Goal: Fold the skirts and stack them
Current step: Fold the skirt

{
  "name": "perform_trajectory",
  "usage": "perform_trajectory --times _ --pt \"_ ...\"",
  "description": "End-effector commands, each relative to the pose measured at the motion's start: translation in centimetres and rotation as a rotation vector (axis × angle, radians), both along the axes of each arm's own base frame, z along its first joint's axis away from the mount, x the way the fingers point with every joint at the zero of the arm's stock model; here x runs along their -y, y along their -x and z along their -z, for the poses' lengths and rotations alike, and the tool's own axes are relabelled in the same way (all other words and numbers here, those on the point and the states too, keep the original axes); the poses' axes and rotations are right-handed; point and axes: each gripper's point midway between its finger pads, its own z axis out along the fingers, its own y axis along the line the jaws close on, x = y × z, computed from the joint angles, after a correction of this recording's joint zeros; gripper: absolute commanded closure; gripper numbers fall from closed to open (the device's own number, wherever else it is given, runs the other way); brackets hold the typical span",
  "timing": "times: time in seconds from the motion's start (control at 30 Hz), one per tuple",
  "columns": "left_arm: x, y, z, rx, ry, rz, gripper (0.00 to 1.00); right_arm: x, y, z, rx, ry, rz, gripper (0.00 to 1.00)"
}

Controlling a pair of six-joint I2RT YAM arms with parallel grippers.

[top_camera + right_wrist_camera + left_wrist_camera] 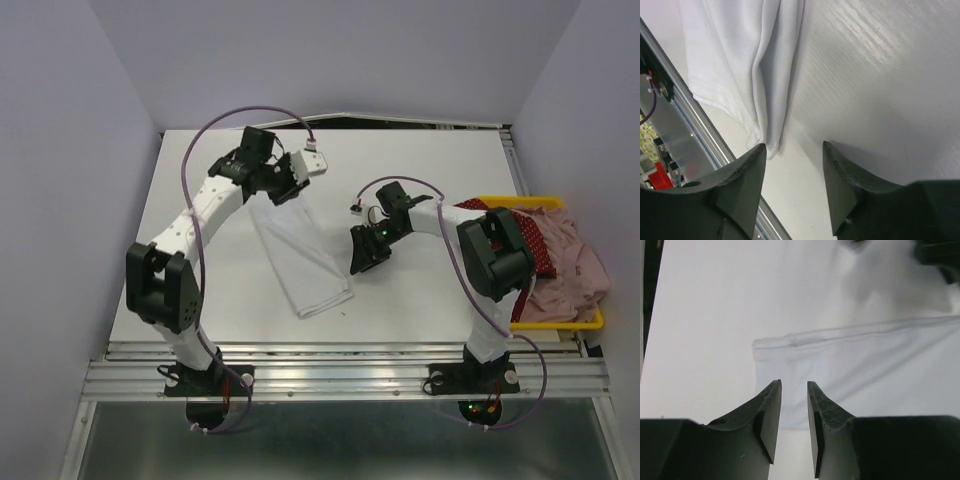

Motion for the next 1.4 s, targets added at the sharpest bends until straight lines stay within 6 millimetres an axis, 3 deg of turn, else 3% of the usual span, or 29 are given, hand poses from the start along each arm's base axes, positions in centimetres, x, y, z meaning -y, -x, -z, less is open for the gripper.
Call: perform_trajectory --times 0.0,0.03,0.07,0.13,0.27,0.37,0.6,0.83,1.07,1.37 --pt "-2.1 -6.8 1.0 -0.174 0.131 -0.318 0.64 -1.0 -1.3 -0.3 -0.005 -0.008 0.044 0.44" --pt "-2.2 -8.6 -0.4 -0.157 0.168 -0.363 0.66 -1.3 -1.1 -0.1 -0.012 -0.009 0.035 0.43" --pt "-2.3 -10.1 1.4 -0.195 0.169 -0.419 0.66 -1.5 -1.0 0.1 -0.031 -0.012 0.045 0.43" --pt "-2.9 -13.1 2.2 -0.212 0.184 -0.556 0.70 -2.2 -0.5 0.8 -0.038 -0.007 0.032 0.40" --pt "-3.1 -15.6 3.8 -0.235 0.212 -0.698 0.66 -3.0 0.2 1.9 -0.047 0.006 0.013 0.39" --pt "-2.7 -16.3 5.4 -0.275 0.225 -0.750 0.65 -3.4 1.1 2.7 -0.061 0.016 -0.010 0.40" --pt "-2.4 -15.5 8.2 -0.326 0.187 -0.863 0.62 -3.8 2.4 4.0 -0.080 0.027 -0.039 0.53" --pt "-1.3 -12.2 10.4 -0.386 0.135 -0.898 0.59 -4.3 3.1 4.4 -0.087 0.026 -0.056 0.69" --pt "-0.9 -9.8 11.9 -0.405 0.095 -0.932 0.59 -4.3 3.1 4.6 -0.089 0.028 -0.053 0.71" --pt "0.1 -9.0 12.8 -0.418 0.096 -0.963 0.58 -4.5 3.4 4.6 -0.092 0.026 -0.062 0.71"
